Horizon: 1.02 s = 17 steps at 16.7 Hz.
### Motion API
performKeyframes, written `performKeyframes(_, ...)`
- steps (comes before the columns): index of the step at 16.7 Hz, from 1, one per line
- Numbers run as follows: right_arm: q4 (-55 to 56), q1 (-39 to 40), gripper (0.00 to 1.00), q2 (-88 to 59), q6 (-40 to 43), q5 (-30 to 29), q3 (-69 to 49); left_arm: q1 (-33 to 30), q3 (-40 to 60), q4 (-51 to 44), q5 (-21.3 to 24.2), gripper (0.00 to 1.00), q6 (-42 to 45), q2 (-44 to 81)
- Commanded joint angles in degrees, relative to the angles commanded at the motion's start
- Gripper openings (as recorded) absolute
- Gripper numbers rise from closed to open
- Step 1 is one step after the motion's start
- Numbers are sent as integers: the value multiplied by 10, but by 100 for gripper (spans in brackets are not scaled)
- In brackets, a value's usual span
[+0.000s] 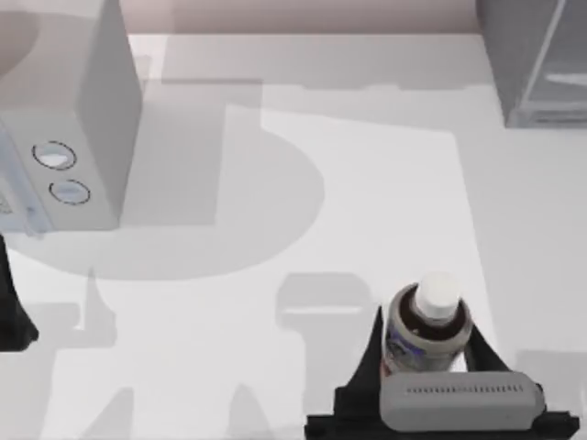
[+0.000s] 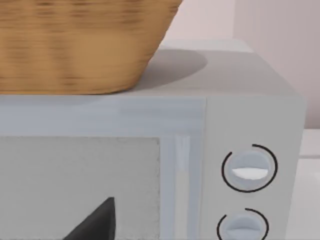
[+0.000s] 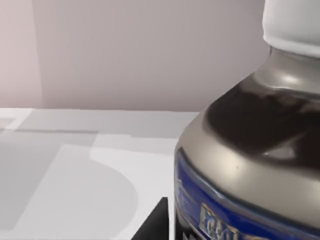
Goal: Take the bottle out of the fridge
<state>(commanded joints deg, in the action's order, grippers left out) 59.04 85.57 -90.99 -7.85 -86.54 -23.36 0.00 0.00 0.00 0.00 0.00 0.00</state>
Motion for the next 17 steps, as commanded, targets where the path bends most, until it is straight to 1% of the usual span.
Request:
performKeyframes(5, 0, -3, 0, 0, 0, 3, 2, 0, 0, 0, 0, 100, 0, 0)
performKeyframes(7, 21, -12, 0, -20, 7, 11, 3, 0, 0, 0, 0, 100, 0, 0)
performKeyframes(9, 66, -32, 0, -56, 20, 29, 4, 0, 0, 0, 0, 100, 0, 0)
performKeyframes(13, 192, -85, 0, -136, 49, 81, 5, 0, 0, 0, 0, 100, 0, 0)
performKeyframes(15, 228, -106, 0, -162, 59, 103, 5, 0, 0, 0, 0, 100, 0, 0)
performKeyframes(17, 240, -115, 0, -171, 63, 112, 5, 0, 0, 0, 0, 100, 0, 0)
